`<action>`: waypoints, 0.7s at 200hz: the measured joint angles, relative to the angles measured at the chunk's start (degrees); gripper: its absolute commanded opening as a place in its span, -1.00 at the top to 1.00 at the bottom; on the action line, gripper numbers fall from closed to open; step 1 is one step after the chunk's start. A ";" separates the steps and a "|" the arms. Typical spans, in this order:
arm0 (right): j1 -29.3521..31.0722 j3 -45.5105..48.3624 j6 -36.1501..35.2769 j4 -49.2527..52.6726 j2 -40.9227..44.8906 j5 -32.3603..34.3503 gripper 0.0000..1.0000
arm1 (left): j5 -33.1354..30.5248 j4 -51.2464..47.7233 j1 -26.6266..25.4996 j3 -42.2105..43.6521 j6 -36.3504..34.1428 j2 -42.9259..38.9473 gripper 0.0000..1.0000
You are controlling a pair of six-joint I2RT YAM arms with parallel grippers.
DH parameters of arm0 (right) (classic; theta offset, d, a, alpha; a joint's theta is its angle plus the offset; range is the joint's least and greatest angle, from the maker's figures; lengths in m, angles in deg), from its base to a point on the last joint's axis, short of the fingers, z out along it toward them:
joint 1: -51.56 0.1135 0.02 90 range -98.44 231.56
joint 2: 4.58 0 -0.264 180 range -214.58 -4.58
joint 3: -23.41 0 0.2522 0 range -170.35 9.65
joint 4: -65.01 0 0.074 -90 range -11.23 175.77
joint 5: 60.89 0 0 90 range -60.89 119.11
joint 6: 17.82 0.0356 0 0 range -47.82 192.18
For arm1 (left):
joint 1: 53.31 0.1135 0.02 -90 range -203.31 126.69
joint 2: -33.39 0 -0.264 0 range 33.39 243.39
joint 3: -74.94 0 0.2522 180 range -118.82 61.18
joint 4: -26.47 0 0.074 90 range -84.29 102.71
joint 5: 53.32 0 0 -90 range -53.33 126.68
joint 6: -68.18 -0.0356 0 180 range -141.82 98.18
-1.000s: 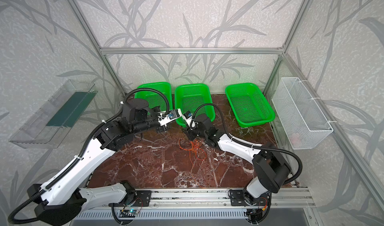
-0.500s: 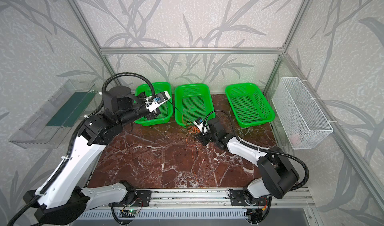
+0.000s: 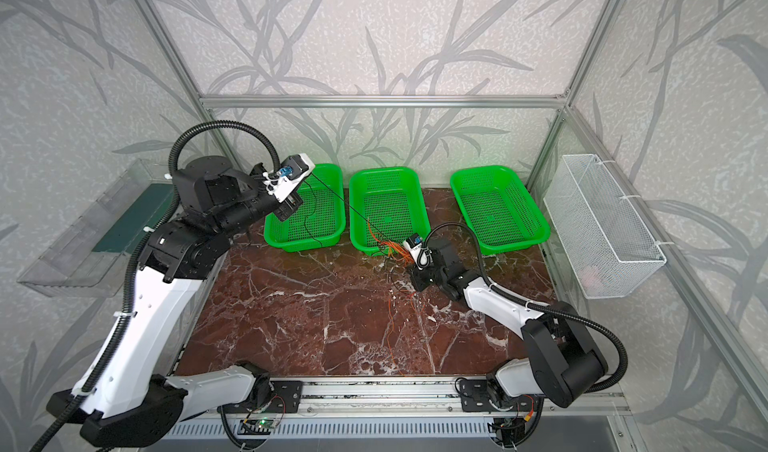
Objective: Untangle the cables
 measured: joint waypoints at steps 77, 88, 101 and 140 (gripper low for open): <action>-10.45 2.19 3.56 3.82 11.91 -0.81 1.00 | 5.27 3.37 13.00 13.84 8.37 -3.61 1.00; -12.90 2.16 2.51 5.22 13.75 -1.66 1.00 | 7.02 4.00 14.67 16.04 9.70 -4.11 1.00; -16.33 2.14 1.01 6.56 16.06 -3.13 1.00 | 9.18 4.44 15.56 18.27 11.13 -4.52 1.00; -21.66 2.73 -6.12 10.60 21.53 -8.15 1.00 | 17.18 7.37 16.55 24.28 14.60 -6.56 1.00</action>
